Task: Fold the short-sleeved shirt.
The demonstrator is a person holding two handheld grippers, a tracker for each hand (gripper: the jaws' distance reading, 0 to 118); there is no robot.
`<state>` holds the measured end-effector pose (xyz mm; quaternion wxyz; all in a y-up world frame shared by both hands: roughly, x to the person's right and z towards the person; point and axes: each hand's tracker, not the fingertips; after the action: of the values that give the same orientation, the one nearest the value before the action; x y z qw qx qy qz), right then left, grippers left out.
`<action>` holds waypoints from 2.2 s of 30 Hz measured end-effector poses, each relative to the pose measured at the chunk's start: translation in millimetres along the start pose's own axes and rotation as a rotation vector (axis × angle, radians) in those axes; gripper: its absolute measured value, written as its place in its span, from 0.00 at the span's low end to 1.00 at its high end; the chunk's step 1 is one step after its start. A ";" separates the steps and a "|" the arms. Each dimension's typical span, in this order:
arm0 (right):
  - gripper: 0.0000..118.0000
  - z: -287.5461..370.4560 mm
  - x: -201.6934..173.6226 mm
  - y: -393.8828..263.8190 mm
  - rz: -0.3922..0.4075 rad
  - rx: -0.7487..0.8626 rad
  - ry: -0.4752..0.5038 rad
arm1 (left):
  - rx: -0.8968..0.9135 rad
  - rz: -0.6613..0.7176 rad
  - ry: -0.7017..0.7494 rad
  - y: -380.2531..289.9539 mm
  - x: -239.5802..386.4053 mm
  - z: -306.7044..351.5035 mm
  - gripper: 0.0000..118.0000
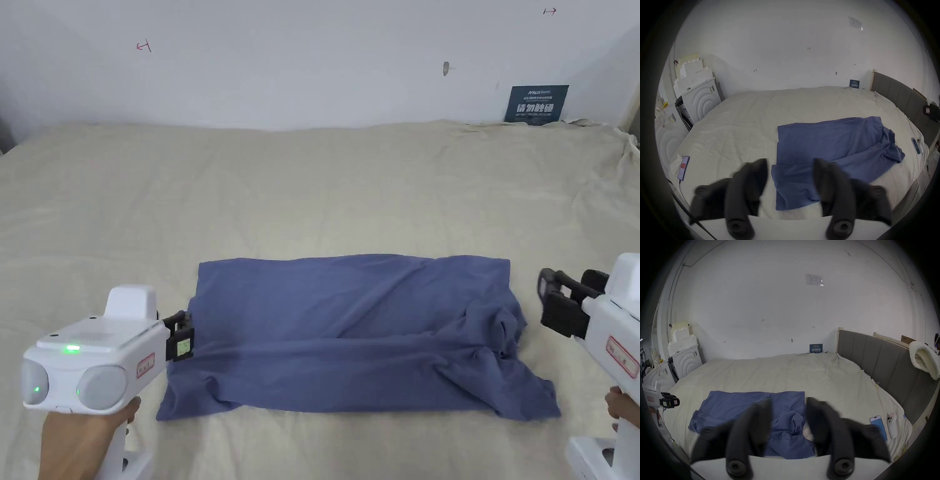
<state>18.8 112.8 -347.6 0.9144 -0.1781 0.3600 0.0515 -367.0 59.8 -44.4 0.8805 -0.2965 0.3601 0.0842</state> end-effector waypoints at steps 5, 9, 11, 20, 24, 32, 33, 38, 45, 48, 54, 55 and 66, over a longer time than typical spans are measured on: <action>0.01 18.3 -0.8 -17.5 0.027 0.032 -0.012 | 0.019 0.036 -0.040 -14.9 0.2 11.2 0.00; 0.01 22.0 -1.0 -23.6 0.049 0.030 -0.026 | 0.006 0.048 -0.026 -20.2 -7.0 6.3 0.00; 0.01 20.9 1.1 -24.3 0.046 0.025 -0.022 | -0.038 0.063 -0.012 -21.7 -6.8 1.0 0.00; 0.01 11.1 3.5 -30.9 0.027 -0.011 -0.019 | -0.360 0.166 -0.045 -54.6 -34.2 -72.5 0.00; 0.01 7.8 4.6 -34.1 0.025 -0.028 -0.018 | -0.418 0.227 -0.044 -63.0 -38.9 -87.2 0.33; 0.01 0.5 6.3 -40.3 0.006 -0.065 -0.017 | -0.482 0.169 -0.013 -67.2 -24.6 -92.9 0.49; 0.01 0.2 6.7 -41.3 0.005 -0.071 -0.017 | -0.483 0.169 -0.018 -67.7 -23.3 -93.0 0.27; 0.01 -6.6 11.1 -46.7 -0.001 -0.103 -0.016 | -0.489 0.143 -0.032 -70.0 -17.4 -98.3 0.07; 0.09 -50.4 28.7 -66.9 -0.032 -0.291 -0.040 | -0.415 0.139 -0.054 -52.8 -22.6 -80.2 0.03; 0.58 -77.7 35.9 -83.5 -0.070 -0.398 -0.038 | -0.388 0.137 -0.068 -43.4 -24.5 -68.4 0.03; 0.84 -119.0 38.8 -114.6 -0.136 -0.559 -0.028 | -0.361 0.146 -0.083 -39.4 -29.2 -66.3 0.03; 0.84 -123.4 38.2 -117.9 -0.139 -0.576 -0.032 | -0.360 0.147 -0.083 -35.9 -27.5 -62.8 0.03; 0.02 -116.1 27.0 -127.1 -0.129 -0.600 -0.010 | -0.368 0.150 -0.077 -43.4 -28.4 -66.2 0.03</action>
<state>-7.4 -48.7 -407.9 0.8242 -0.4623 0.3121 0.0983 -410.6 -12.1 -42.3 0.8160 -0.4212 0.3256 0.2252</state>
